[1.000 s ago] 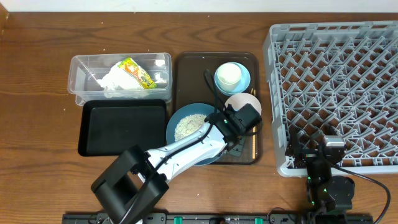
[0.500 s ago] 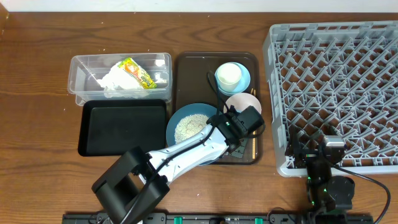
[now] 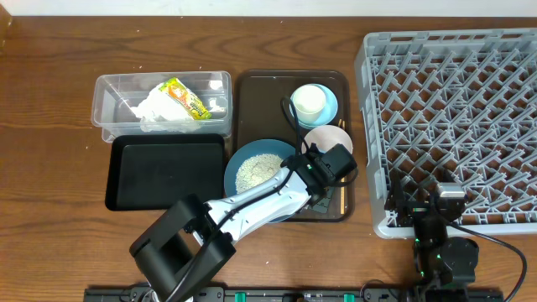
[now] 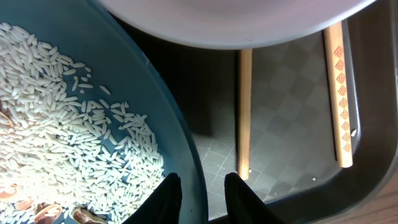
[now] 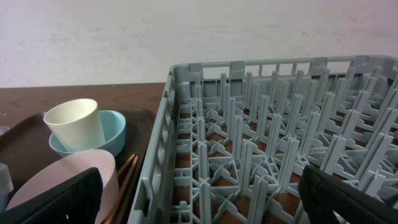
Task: Sort waste into correct bins and load items into the dishwasher rack
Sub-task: 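Lower the left gripper to the blue plate's right rim, then grip the blue plate rim with the left gripper and lift it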
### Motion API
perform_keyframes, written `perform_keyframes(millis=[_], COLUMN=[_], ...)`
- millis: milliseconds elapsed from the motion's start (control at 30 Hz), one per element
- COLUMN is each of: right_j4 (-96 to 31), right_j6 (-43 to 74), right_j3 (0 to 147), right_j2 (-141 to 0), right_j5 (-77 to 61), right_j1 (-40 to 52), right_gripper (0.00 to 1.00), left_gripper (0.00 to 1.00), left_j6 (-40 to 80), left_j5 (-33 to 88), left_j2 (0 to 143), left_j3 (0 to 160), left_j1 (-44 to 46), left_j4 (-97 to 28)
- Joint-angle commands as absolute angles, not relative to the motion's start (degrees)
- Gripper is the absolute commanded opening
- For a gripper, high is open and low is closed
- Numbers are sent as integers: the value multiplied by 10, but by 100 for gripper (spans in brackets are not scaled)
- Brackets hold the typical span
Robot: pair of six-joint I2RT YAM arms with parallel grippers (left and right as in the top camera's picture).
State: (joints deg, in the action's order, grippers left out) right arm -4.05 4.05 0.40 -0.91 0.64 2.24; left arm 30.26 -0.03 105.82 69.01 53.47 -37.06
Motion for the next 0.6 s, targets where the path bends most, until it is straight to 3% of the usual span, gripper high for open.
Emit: perform_keyframes(millis=[0,567], right_j4=[-43,-43], right_j6=[42,42], right_j3=[3,3], right_j2=[-9,-9], right_j5=[6,6], right_j1=[27,27], right_gripper=[99,99], left_gripper=[26,19], left_j6=[310,310], left_j5=[-11,-11], left_j2=[1064,1064], left_j3=[684,685], left_j1=[536,536], left_j4=[-372,-372])
